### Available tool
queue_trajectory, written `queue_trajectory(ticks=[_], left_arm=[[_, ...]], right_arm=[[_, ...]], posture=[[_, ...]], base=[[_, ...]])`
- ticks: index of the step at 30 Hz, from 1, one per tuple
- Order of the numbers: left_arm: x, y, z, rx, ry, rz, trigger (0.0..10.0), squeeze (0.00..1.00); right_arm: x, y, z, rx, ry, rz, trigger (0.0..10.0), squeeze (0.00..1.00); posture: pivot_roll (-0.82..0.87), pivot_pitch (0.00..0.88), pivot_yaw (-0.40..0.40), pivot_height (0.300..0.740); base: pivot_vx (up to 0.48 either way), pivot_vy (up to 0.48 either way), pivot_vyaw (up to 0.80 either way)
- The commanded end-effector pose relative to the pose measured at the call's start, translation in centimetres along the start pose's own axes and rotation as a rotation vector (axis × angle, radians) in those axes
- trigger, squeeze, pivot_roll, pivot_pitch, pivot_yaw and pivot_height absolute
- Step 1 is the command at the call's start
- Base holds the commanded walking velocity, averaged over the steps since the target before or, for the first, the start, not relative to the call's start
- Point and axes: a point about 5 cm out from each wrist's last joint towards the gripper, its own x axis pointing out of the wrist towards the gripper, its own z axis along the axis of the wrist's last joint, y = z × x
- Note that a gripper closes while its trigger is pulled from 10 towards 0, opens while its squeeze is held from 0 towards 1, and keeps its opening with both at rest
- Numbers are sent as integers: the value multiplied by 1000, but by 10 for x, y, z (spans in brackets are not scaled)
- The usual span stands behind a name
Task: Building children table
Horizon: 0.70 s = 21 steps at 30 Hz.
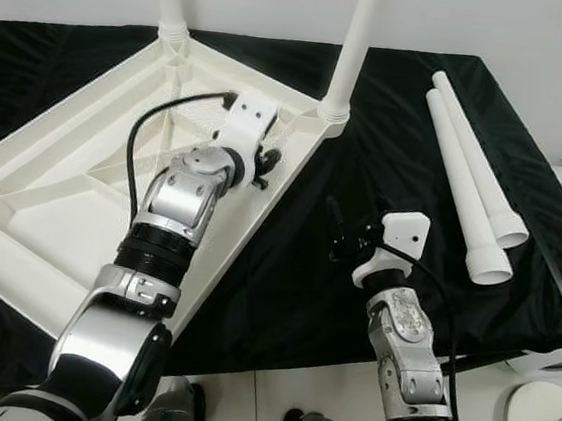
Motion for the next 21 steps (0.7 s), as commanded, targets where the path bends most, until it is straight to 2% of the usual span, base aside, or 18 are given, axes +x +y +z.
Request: queue_trajectory(ticks=[1,2,4,6,7,13,16,21], left_arm=[[-5,2,4,27,-22,51,10000,0],[-5,2,4,27,-22,51,10000,0],[-10,-3,6,92,-30,-18,10000,0],[-10,-3,6,92,-30,-18,10000,0],[-20,-2,2,143,-25,-72,10000,0],[-35,3,-7,213,6,-138,10000,0],[-50,1,-14,283,12,-251,10000,0],[-60,-2,-18,318,13,-320,10000,0]], right_arm=[[-3,1,-1,-2,7,-3,10000,0],[-3,1,-1,-2,7,-3,10000,0],[-3,2,-1,0,7,0,10000,0],[-3,2,-1,0,7,0,10000,0],[-3,3,-2,2,8,4,10000,0],[-4,2,-2,1,10,6,10000,0],[-4,2,-3,1,13,9,10000,0],[-4,3,-3,2,14,14,10000,0]], posture=[[-40,86,19,740],[-40,86,19,740],[-38,84,19,740],[-38,84,19,740],[-34,84,16,740],[-31,85,13,740],[-25,85,9,740],[-21,87,8,740]], base=[[0,0,0],[0,0,0],[0,0,0],[0,0,0],[0,0,0],[0,0,0],[0,0,0],[0,0,0]])
